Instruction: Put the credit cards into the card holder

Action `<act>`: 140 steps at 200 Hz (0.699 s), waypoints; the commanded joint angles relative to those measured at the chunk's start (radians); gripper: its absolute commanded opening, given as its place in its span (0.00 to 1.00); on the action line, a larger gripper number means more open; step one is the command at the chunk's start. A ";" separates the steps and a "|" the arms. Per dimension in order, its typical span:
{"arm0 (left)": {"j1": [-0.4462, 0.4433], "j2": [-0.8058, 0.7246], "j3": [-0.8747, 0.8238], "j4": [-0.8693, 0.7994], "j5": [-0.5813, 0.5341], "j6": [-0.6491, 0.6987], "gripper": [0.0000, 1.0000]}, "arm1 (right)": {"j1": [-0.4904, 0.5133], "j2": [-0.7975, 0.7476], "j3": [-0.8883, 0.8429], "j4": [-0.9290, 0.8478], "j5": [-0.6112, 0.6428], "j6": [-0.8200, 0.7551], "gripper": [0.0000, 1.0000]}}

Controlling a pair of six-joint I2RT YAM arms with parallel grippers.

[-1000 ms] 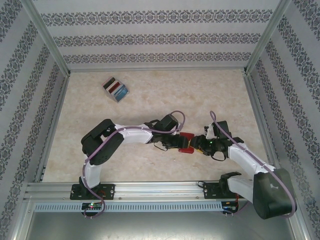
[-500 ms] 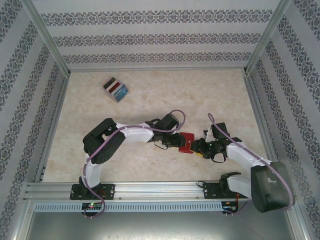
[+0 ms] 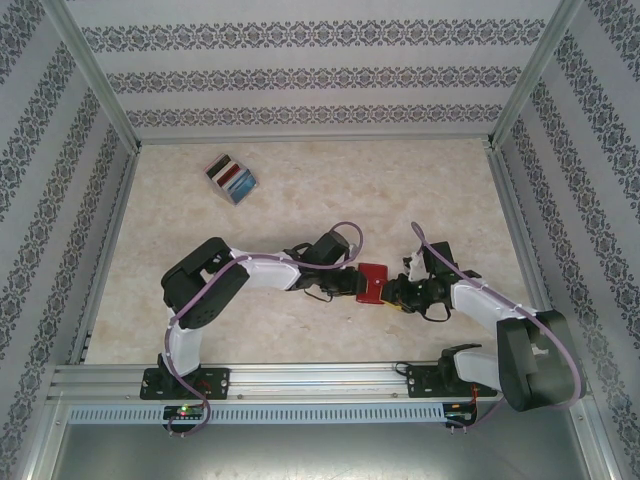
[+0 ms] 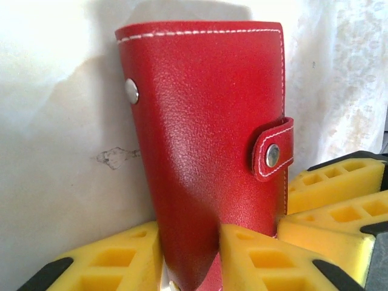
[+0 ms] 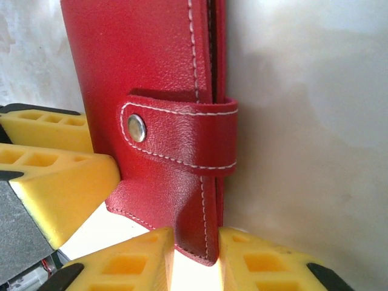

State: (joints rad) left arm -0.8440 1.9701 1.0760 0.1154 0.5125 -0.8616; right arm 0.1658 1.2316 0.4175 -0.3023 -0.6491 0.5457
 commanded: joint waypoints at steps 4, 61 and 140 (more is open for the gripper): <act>0.047 0.000 -0.036 0.022 0.046 0.016 0.33 | -0.002 0.023 0.037 0.034 -0.031 -0.035 0.25; 0.092 0.094 -0.143 0.368 0.135 -0.079 0.29 | 0.010 0.040 0.036 0.062 -0.053 -0.030 0.20; 0.121 0.186 -0.167 0.565 0.198 -0.149 0.23 | 0.046 0.060 0.084 0.119 -0.076 -0.029 0.12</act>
State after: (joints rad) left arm -0.7231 2.0995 0.9260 0.7250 0.8295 -1.0664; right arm 0.1993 1.2839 0.4717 -0.2340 -0.6979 0.5346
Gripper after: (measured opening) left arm 0.263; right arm 0.126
